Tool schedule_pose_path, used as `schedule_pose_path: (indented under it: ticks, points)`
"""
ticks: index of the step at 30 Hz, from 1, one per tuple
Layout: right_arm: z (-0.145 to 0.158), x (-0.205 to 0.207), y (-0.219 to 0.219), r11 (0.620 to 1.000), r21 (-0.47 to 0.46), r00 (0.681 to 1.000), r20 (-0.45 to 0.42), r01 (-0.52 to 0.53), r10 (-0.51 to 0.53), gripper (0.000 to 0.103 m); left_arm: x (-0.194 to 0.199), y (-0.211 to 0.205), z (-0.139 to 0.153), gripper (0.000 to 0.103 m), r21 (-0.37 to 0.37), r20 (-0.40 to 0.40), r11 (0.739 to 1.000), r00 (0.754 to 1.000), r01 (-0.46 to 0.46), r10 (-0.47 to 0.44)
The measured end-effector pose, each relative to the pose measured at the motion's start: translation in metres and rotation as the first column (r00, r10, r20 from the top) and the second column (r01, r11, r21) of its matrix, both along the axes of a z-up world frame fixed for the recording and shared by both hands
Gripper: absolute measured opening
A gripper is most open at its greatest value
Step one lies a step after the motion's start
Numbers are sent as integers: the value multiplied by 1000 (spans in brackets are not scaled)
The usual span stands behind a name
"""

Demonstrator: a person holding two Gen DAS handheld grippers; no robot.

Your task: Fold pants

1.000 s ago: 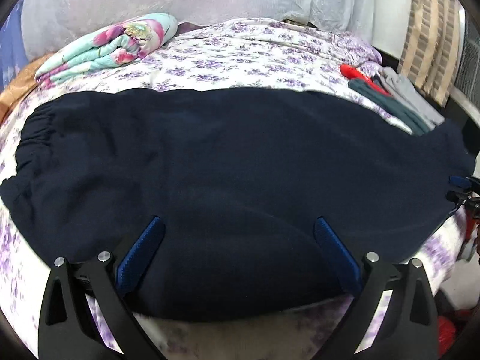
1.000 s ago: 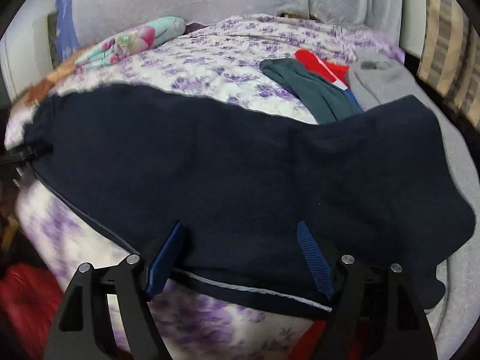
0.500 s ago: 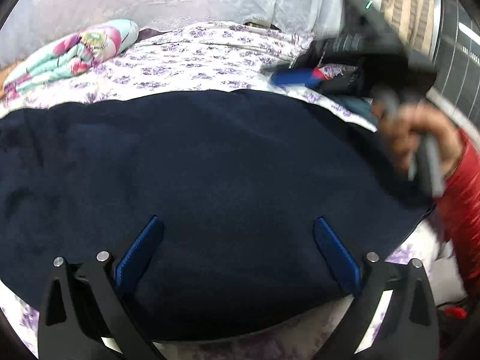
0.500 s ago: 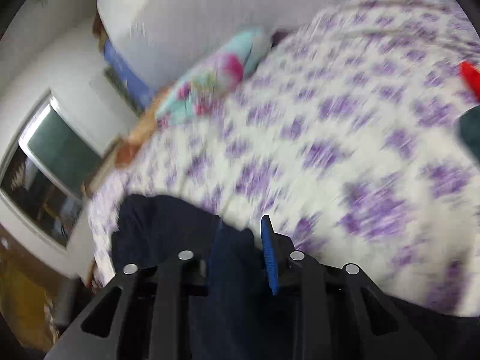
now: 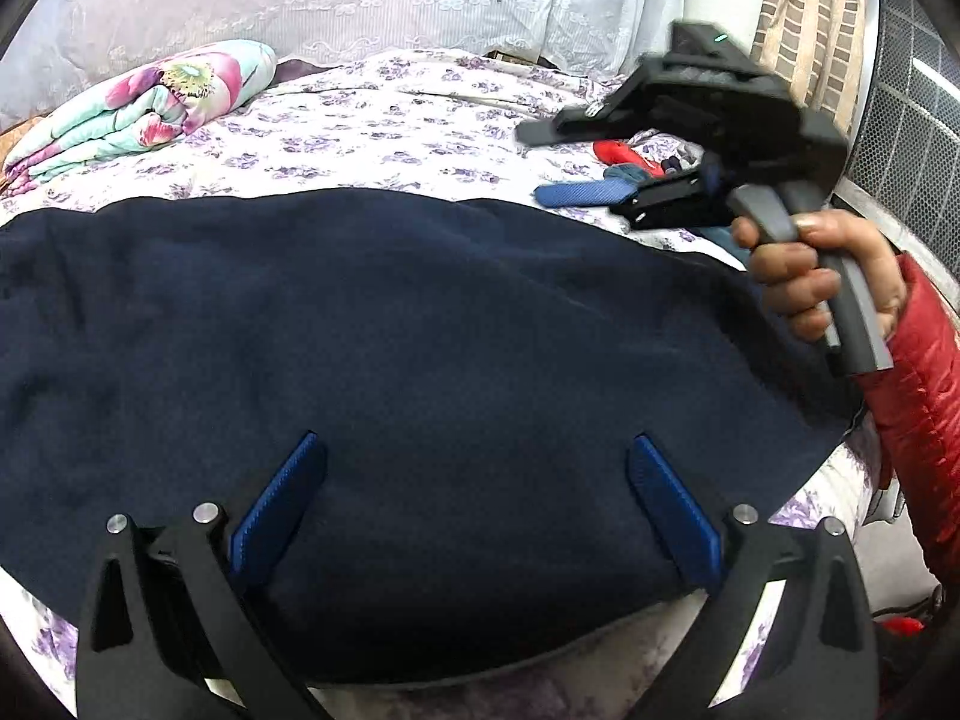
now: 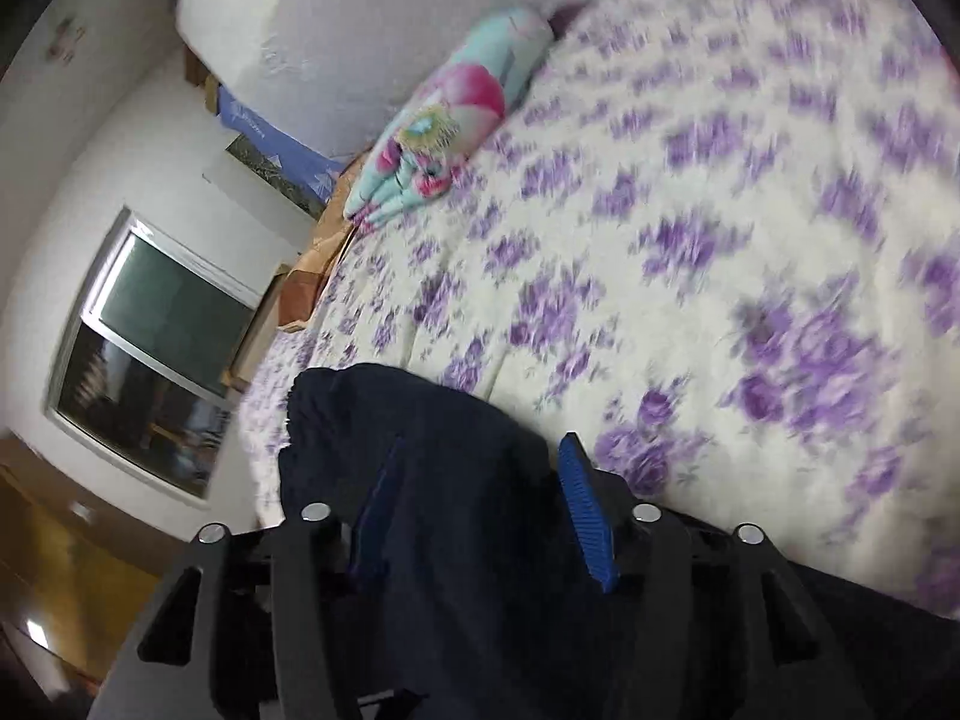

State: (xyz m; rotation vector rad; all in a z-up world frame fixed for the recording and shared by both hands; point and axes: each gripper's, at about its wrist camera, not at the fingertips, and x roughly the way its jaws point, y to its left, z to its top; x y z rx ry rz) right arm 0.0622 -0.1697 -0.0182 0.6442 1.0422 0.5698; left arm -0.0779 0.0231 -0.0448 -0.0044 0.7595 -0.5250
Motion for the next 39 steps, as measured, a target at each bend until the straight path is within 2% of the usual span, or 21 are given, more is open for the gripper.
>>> schedule_pose_path:
  ticks: [2,5,8,10,11,13,15,16,19,21,24,27,28,33,36,38,39]
  points:
    - [-12,-1,5,999,39,999,-45,-13,15,40,1,1,0,98,-4,0,1000,1000,2,-2]
    - [-18,-11,10,996,84,997,-70,-15,21,40,0,1,0,98,-7,0,1000,1000,3,-3]
    - [-7,-24,20,997,70,998,-50,-40,44,46,-1,1,0,98,-7,0,1000,1000,3,-3]
    - [8,-41,31,998,-7,997,26,-68,68,53,-1,1,0,98,-9,0,1000,1000,3,-3]
    - [17,-53,41,993,-90,993,78,-82,89,55,-1,2,0,98,-11,0,1000,1000,3,-3]
    - [27,-72,53,976,-200,981,148,-91,122,64,-1,2,0,98,-13,0,1000,1000,4,-4]
    - [31,-90,63,959,-264,969,194,-101,155,68,-1,1,1,98,-14,0,1000,1000,4,-4]
    - [31,-95,64,958,-267,968,196,-103,158,69,0,2,1,98,-15,0,1000,1000,5,-5]
    - [24,-99,62,966,-219,970,170,-136,175,74,-1,2,1,98,-16,0,1000,1000,5,-5]
    - [16,-89,54,979,-153,978,137,-135,157,77,0,2,1,98,-16,0,1000,1000,5,-5]
    - [4,-58,34,997,28,995,73,-68,66,77,0,2,1,98,-17,0,1000,1000,5,-5]
    - [-16,-27,15,970,245,998,-60,5,10,76,0,2,1,98,-15,-1,1000,1000,5,-5]
    - [-20,-21,15,963,270,996,-86,18,6,75,-1,2,1,98,-16,0,1000,1000,5,-5]
    - [-19,0,21,948,315,994,-114,41,-5,77,-1,2,2,98,-20,0,1000,1000,3,-3]
    - [-23,8,13,922,372,992,-107,107,-72,76,-1,2,3,98,-18,0,1000,1000,3,-3]
    - [-18,7,3,932,345,993,-61,111,-96,75,-1,2,3,98,-20,0,1000,1000,4,-4]
    - [-12,4,-3,954,273,992,-33,127,-123,75,-1,2,3,98,-20,0,1000,1000,4,-4]
